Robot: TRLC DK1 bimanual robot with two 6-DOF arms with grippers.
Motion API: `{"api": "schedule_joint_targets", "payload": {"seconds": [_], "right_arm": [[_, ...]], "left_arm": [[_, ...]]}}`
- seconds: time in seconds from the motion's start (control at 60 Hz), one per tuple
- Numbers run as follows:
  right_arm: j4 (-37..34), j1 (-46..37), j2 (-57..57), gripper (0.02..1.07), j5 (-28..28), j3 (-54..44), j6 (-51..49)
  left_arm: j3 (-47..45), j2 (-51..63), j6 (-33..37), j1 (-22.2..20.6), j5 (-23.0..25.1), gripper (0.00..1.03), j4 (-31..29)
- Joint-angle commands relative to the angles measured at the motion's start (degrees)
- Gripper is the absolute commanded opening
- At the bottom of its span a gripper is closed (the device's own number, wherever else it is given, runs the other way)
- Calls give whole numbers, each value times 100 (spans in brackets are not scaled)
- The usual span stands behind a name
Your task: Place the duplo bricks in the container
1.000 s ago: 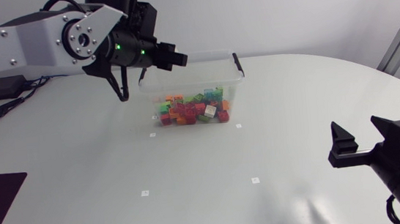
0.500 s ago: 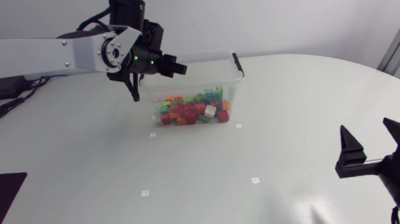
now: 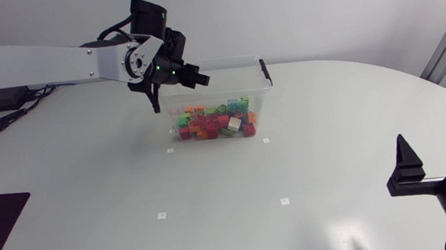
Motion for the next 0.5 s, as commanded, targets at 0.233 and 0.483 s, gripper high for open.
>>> {"api": "schedule_joint_targets", "payload": {"seconds": [0.233, 0.483], "right_arm": [[-127, -88, -38, 102, -48, -121, -148], [-144, -53, -38, 102, -144, -121, -34]], "left_arm": [[256, 261, 181, 77, -278, 98, 61], [-254, -521, 313, 270, -287, 98, 43]]}}
